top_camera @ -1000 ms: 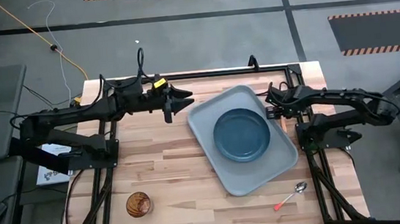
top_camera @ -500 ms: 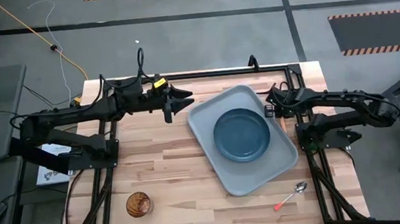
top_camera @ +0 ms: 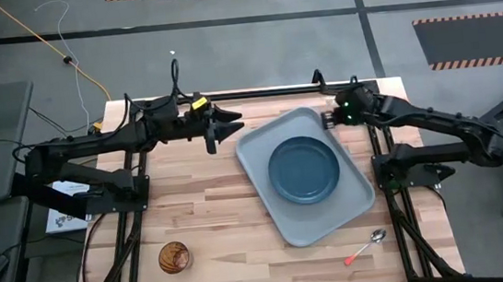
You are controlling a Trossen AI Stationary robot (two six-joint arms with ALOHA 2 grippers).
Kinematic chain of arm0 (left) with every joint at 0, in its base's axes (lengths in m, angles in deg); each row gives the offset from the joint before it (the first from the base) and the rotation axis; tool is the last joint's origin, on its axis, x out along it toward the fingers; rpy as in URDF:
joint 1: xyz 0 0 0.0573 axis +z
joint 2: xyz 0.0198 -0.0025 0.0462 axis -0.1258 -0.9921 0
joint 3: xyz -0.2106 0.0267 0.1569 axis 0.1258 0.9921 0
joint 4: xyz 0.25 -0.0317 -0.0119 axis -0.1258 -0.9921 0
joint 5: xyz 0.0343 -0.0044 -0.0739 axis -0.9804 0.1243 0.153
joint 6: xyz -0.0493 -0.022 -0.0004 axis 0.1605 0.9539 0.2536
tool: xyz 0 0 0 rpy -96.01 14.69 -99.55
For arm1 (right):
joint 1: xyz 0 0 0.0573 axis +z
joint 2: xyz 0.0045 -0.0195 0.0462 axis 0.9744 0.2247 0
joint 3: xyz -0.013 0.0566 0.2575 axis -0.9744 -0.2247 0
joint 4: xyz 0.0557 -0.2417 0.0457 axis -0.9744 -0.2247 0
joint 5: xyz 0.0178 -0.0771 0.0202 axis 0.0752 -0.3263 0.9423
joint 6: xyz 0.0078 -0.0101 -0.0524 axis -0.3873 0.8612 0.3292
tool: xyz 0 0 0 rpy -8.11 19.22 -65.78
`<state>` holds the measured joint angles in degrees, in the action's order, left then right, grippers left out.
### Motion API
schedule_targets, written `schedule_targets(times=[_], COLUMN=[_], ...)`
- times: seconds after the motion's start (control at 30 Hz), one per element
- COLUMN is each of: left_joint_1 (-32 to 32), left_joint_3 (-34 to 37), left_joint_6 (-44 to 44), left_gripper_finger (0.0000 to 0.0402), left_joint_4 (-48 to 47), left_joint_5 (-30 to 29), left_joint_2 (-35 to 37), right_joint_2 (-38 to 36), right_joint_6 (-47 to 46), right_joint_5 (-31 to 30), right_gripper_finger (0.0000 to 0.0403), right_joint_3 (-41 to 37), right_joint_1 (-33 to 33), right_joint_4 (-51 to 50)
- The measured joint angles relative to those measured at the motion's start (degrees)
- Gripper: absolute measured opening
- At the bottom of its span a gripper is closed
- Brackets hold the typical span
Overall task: Pick and place plate/cup/fork/spoon on tray
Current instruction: Put the orange fork on the right side of the dark blue plate
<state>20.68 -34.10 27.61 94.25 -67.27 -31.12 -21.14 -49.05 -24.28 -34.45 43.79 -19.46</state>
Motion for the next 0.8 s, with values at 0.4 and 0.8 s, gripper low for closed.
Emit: schedule_targets(times=[0.4, 0.8], left_joint_1=[-3.47, -7.46], left_joint_3=[-0.04, -5.95], left_joint_6=[-1.12, -5.56], left_gripper_finger=[0.0184, 0.0184], left_joint_4=[3.33, 5.25], left_joint_5=[-6.99, -17.03], left_joint_2=[-10.78, -24.08], right_joint_2=[4.44, 14.43], right_joint_6=[-6.94, 0.34], right_joint_5=[2.80, -0.44], right_gripper_finger=[0.0012, 0.0012], right_joint_3=[-0.38, 8.52], right_joint_1=[15.12, 23.20], right_joint_4=[46.90, 51.16])
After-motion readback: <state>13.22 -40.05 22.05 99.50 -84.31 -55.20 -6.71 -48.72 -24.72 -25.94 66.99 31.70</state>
